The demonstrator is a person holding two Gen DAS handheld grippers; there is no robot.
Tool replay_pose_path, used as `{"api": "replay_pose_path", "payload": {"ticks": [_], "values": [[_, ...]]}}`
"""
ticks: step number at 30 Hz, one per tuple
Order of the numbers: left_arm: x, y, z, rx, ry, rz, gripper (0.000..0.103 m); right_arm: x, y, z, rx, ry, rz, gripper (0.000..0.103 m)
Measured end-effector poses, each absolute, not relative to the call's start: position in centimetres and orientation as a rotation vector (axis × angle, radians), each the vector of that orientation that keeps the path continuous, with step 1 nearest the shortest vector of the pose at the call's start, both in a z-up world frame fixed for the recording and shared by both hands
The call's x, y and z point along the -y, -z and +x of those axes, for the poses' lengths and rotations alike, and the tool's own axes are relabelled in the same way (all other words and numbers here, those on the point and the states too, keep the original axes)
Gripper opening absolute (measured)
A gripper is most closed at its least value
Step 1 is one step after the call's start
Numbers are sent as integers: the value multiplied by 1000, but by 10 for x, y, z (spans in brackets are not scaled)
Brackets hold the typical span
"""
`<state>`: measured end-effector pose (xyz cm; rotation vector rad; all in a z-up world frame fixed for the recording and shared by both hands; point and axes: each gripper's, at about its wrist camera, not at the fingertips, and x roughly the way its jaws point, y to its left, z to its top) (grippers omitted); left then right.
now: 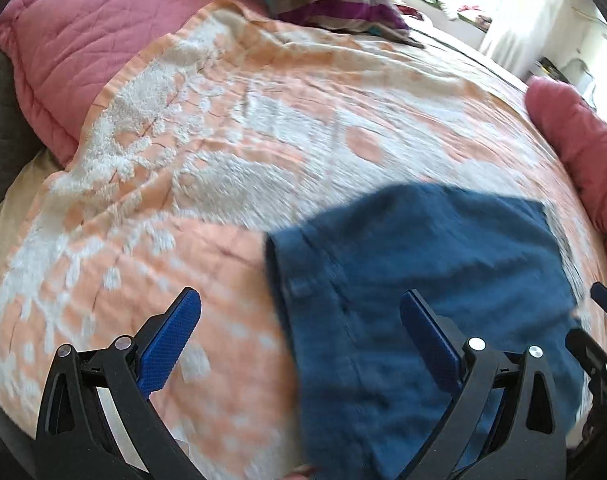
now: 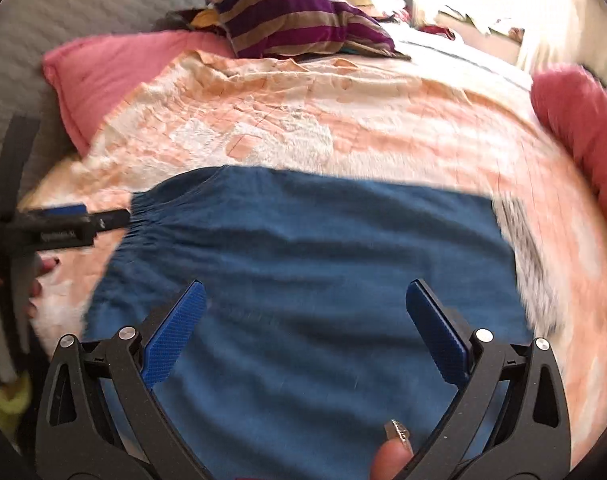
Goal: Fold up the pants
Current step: 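Grasp the waistband of the denim pants with the left gripper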
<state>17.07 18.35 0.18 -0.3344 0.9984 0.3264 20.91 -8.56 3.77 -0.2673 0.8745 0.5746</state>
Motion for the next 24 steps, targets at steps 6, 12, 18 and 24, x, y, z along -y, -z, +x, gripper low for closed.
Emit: {"api": "replay_pose_path", "payload": {"ticks": [6,12,18,24], "values": [[-206,20,192,-1003,-277,-366,99,44,-19,265,-888,-645,-398,95],[-216,37,209,-1039,-254,-354,99,11,-2,315,-911,-685,-495,95],[-219,48,220,-1050,-231,-321,93,-16,22,330,-916,-714,-712,95],[-209,39,219,-1012,-148,-314,34,-32,32,339,-908,-774,-800,95]]}}
